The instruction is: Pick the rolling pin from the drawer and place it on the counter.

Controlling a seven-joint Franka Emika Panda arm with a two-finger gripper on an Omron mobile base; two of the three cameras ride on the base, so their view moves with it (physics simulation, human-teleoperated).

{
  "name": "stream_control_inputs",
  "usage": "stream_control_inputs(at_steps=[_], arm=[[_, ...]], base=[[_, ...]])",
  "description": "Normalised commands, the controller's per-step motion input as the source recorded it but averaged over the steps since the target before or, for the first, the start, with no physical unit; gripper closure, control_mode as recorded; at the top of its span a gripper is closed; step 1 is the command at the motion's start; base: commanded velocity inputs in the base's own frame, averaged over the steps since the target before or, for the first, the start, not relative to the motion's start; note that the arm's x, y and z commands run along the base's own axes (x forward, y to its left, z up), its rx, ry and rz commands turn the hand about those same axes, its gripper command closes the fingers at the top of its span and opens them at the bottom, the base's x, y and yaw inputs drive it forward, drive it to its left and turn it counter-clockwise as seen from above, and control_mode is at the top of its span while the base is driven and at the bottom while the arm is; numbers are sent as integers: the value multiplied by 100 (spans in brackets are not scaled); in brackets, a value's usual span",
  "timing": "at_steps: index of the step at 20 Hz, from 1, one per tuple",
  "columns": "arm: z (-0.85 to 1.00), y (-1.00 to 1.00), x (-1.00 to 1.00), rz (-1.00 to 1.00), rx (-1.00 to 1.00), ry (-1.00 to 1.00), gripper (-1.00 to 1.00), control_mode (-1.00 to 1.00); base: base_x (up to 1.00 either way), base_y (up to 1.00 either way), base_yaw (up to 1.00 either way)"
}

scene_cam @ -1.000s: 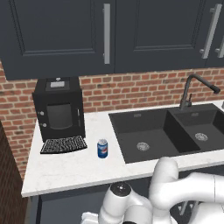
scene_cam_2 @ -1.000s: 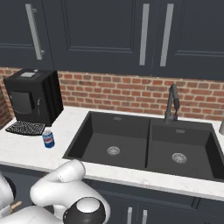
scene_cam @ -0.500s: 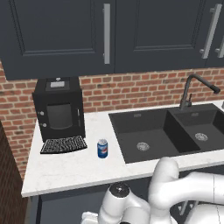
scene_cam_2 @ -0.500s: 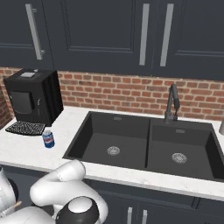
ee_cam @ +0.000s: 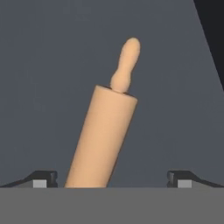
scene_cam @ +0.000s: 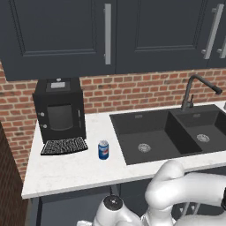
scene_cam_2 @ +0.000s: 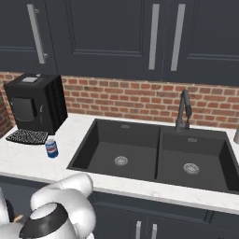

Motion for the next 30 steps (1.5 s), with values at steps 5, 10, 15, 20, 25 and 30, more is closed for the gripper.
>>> stream_control_inputs(at_steps=[5,10,15,20,25,30], arm=[[-1,47,18,0,-5,0,-100,-100],[0,9,15,0,0,4,-100,-100],[-12,0,0,0,0,3,-100,-100],[-17,0,-20,0,0,0,-100,-100],[-8,-3,-61,0,0,0,-100,-100],[0,-6,-43,0,0,0,-100,-100]], base=[[0,0,0],[0,0,0],[0,0,0],[0,0,0],[0,0,0],[0,0,0]])
